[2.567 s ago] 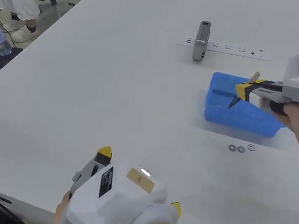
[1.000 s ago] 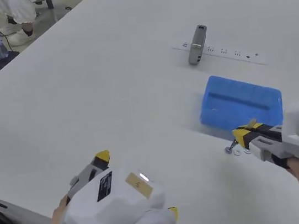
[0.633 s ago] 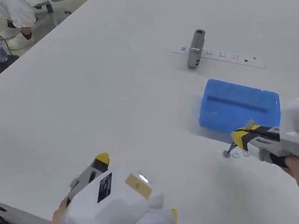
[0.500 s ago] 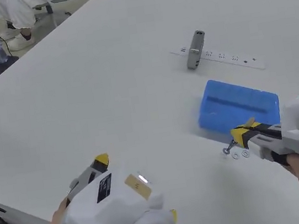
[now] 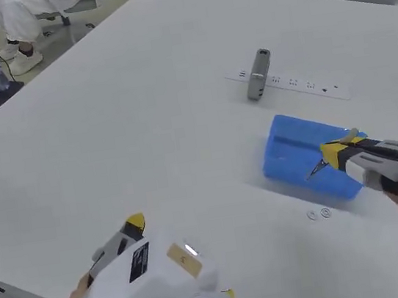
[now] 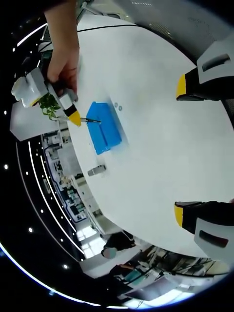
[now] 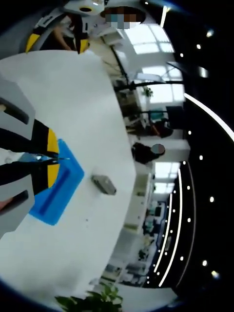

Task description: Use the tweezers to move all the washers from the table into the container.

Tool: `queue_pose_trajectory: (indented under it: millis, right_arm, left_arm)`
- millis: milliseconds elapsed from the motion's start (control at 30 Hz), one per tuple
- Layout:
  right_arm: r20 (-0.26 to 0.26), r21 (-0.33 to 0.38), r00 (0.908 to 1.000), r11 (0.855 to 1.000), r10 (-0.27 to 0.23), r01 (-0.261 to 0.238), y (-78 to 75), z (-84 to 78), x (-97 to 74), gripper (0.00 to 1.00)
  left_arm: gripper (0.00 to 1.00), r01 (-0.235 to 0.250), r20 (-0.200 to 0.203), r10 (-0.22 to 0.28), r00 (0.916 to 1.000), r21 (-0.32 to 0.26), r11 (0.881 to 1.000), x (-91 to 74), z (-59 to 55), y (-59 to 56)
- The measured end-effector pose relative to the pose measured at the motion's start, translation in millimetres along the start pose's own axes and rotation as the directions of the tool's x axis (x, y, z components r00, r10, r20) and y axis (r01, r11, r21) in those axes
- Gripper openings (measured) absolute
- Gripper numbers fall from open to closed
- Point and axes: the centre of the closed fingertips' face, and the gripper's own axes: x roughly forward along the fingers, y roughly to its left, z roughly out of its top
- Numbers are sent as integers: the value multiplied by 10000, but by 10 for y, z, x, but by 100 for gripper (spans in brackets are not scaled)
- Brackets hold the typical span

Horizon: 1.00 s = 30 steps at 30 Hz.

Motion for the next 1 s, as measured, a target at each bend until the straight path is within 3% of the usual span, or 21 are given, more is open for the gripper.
queue_pose_trajectory:
  millis: [167, 300, 567, 800, 1000]
  right_arm:
    - [206, 246, 9993, 9992, -316, 311, -142, 71, 80, 1]
    - [-9, 277, 9982, 9978, -599, 599, -233, 12, 196, 1]
    - [-639, 95, 9950, 9970, -765, 772, -284, -232, 442, 1]
    - [-880, 337, 9925, 9956, -843, 876, -327, -293, 526, 1]
    - [-1084, 17, 9910, 9968, -788, 795, -261, -383, 546, 1]
  left_arm:
    - [87, 22, 11, -22, 10000, -22, 10000, -2, 3, -4]
    - [87, 28, -7, -28, 10000, 18, 10000, -3, 1, -6]
    - [87, -1, -78, 1, 10000, 29, 10000, 3, -14, 1]
    - [86, -64, -13, 64, 10000, -51, 10000, -4, -5, 19]
    - [86, -41, -39, 41, 10000, -4, 10000, -2, -9, 10]
